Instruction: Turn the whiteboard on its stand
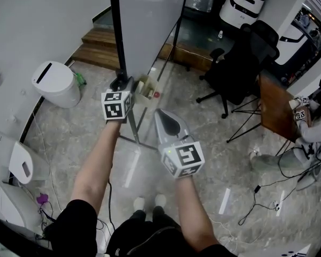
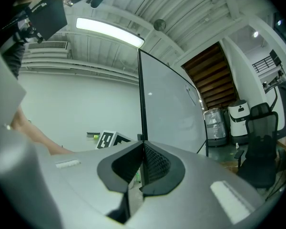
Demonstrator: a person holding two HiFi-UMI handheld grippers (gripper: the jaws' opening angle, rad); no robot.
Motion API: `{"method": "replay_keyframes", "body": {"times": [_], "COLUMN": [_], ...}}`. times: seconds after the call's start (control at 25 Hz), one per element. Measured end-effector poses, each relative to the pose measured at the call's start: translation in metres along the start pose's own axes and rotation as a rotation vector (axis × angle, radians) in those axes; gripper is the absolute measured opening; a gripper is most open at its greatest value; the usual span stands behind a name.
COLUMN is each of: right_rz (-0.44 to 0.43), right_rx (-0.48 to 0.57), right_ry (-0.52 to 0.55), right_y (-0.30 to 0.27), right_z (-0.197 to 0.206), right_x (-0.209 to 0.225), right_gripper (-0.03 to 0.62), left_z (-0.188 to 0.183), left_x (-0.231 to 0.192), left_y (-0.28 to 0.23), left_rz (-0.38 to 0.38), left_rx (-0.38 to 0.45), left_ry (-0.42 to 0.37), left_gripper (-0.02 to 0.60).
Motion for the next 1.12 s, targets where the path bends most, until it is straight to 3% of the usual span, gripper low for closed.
{"method": "replay_keyframes", "body": {"times": [1.12], "right_rz": [-0.008], "right_rx": [0.020], "right_ry": [0.047], "right_y": [0.058], "right_z": [-0.008], "right_x": [-0.065], "right_gripper": [0.011], "left_z": [0.034], "left_x": [0.017], "left_y": [0.117], "left_rz": [-0.001], "left_rx": [-0.013], "left_ry": [0.001], "left_gripper": [0.184]}}
Point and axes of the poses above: the fingertips, and each gripper's own axes: y backward along the fingers, x to its right, z out of its underside, the point moved 3 cm from there along y, backward along the fingers, and after that the axes turned 12 degrees about -z, right-handed, at the moved point
